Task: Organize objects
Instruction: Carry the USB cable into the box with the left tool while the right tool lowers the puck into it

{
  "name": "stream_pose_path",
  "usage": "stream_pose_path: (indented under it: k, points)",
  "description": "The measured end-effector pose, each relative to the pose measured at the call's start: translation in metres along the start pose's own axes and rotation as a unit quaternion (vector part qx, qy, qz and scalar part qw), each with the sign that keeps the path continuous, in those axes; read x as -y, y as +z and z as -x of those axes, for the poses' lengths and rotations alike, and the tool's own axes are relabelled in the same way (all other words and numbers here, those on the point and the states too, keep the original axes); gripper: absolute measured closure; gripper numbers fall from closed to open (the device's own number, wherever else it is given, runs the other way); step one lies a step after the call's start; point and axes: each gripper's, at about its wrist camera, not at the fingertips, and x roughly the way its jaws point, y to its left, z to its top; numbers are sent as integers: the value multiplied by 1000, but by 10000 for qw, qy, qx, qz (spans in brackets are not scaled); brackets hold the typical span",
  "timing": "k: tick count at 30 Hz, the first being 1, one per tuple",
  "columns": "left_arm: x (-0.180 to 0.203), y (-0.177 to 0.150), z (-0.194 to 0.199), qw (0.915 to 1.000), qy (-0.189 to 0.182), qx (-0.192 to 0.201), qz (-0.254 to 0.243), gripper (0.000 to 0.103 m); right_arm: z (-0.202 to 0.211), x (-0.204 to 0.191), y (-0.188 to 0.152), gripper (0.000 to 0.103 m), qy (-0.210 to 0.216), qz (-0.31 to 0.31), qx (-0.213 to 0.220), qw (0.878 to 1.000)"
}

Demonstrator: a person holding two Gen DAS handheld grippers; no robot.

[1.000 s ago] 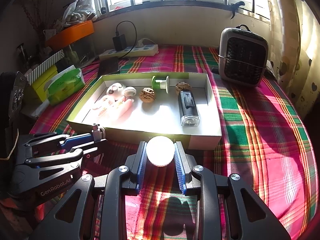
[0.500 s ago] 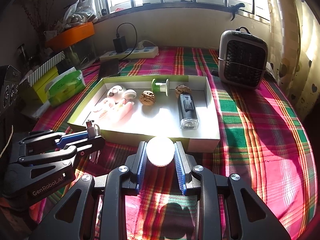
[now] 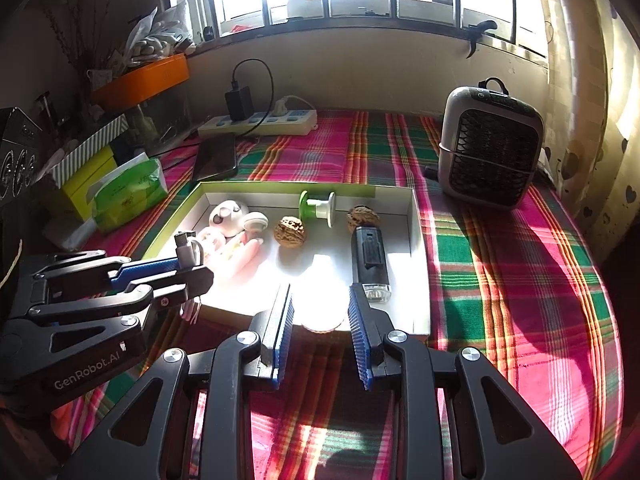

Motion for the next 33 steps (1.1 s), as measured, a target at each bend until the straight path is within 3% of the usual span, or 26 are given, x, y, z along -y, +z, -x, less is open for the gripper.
stream_pose_path:
  k: [12,33]
  points:
    - [-4,16,-28,9997,-84,-224,43,88,-28,9,21,74,16,7,-137,9999]
    - [-14,18,-66,9979,82,-642,70,88,-74,15,31,74,196,133,-468,9986]
